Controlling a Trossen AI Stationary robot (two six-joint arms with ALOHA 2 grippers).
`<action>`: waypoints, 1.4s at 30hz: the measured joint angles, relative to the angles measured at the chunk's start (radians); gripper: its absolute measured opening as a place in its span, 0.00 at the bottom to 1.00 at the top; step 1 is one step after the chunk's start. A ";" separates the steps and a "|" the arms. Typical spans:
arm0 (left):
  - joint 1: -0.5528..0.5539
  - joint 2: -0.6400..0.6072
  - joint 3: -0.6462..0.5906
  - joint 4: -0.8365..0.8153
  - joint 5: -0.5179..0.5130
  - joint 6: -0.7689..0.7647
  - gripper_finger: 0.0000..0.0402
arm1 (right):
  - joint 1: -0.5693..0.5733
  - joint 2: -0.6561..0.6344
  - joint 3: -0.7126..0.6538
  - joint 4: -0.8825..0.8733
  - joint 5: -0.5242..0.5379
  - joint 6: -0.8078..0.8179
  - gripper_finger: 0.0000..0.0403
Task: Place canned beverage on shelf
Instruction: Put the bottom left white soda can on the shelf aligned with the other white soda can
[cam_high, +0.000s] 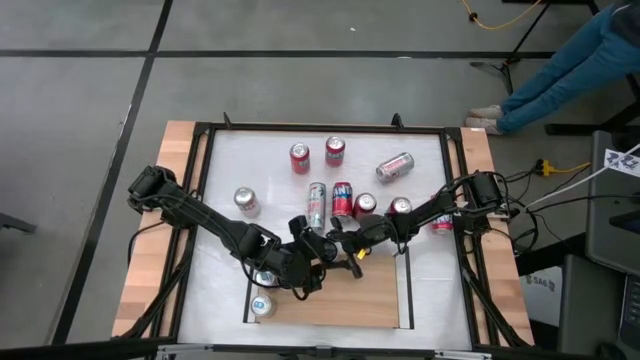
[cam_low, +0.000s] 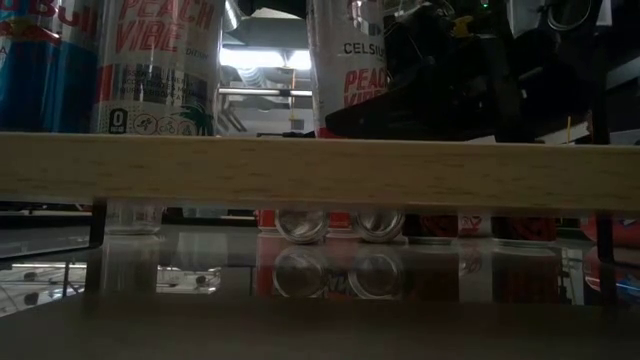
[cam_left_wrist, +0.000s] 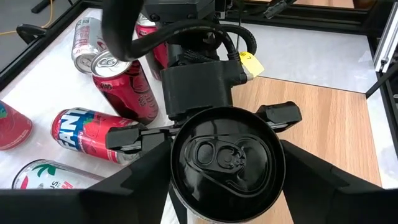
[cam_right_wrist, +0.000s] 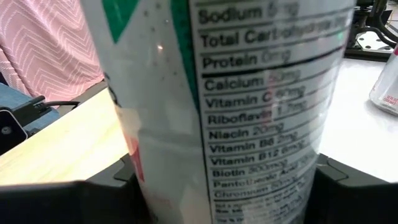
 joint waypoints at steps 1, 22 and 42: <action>0.000 0.000 0.000 0.000 0.000 -0.001 0.59 | 0.000 0.000 0.000 0.000 0.000 0.000 0.62; 0.001 0.000 0.010 -0.005 0.026 0.003 0.59 | 0.000 -0.003 0.001 -0.025 -0.012 0.007 0.87; -0.034 0.003 0.139 -0.087 0.124 0.045 0.59 | 0.001 -0.043 0.002 -0.051 -0.149 0.004 0.96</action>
